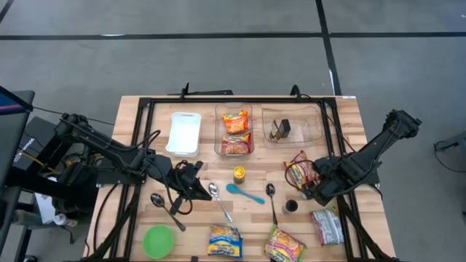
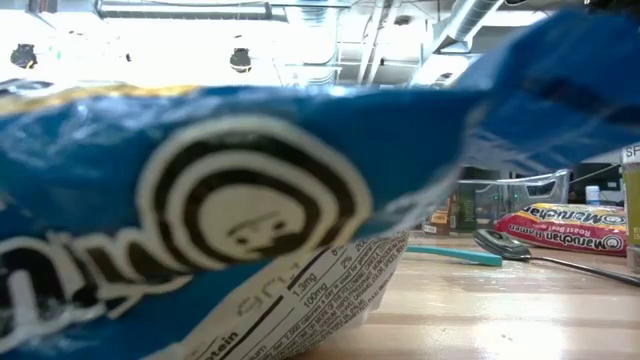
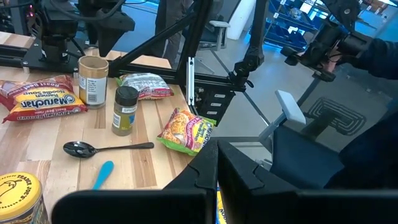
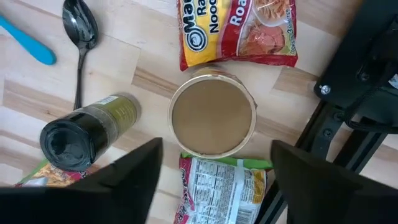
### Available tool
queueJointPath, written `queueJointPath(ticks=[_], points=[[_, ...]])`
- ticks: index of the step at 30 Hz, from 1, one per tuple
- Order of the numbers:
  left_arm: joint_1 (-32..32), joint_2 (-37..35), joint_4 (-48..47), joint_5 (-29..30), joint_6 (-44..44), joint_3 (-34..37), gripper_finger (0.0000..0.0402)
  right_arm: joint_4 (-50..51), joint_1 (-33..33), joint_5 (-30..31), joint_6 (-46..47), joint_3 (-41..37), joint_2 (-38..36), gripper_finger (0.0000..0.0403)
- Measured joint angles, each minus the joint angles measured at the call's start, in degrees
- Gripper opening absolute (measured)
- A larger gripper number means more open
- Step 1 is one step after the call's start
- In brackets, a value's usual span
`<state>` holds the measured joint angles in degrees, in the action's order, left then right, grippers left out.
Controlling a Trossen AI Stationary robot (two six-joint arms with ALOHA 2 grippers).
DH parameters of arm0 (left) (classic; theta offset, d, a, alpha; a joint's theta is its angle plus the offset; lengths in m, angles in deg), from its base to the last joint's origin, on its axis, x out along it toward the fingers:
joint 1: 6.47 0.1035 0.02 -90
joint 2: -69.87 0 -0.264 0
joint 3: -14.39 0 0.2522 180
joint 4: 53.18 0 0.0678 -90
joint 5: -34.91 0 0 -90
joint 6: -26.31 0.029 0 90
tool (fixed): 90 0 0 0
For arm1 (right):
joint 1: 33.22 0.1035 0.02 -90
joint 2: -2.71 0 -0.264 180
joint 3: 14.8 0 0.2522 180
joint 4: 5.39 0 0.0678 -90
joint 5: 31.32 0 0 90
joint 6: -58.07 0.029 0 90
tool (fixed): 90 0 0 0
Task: Pick & Place Food Item
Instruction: Put the gold spice bottle into the right transparent bin
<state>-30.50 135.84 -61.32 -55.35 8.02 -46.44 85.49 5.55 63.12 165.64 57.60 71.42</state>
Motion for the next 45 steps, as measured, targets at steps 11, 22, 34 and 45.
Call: queueJointPath(ticks=[11,22,34,45], points=[[0.00,0.00,-0.01,0.01,0.00,0.00,0.0000,-1.19,-0.38,0.11,0.35,-3.72,0.02,0.0361],[0.00,0.02,-0.01,0.01,0.00,0.00,0.0000,-4.64,-1.45,3.39,-0.45,-4.78,0.02,0.0358],[-0.02,0.02,-0.01,0.01,0.00,0.00,0.0000,-10.69,-1.43,2.86,0.47,-10.94,0.02,0.0358],[0.00,0.02,0.01,0.01,0.00,0.00,0.0000,-11.40,-1.41,2.45,0.44,-11.13,1.23,0.0358]])
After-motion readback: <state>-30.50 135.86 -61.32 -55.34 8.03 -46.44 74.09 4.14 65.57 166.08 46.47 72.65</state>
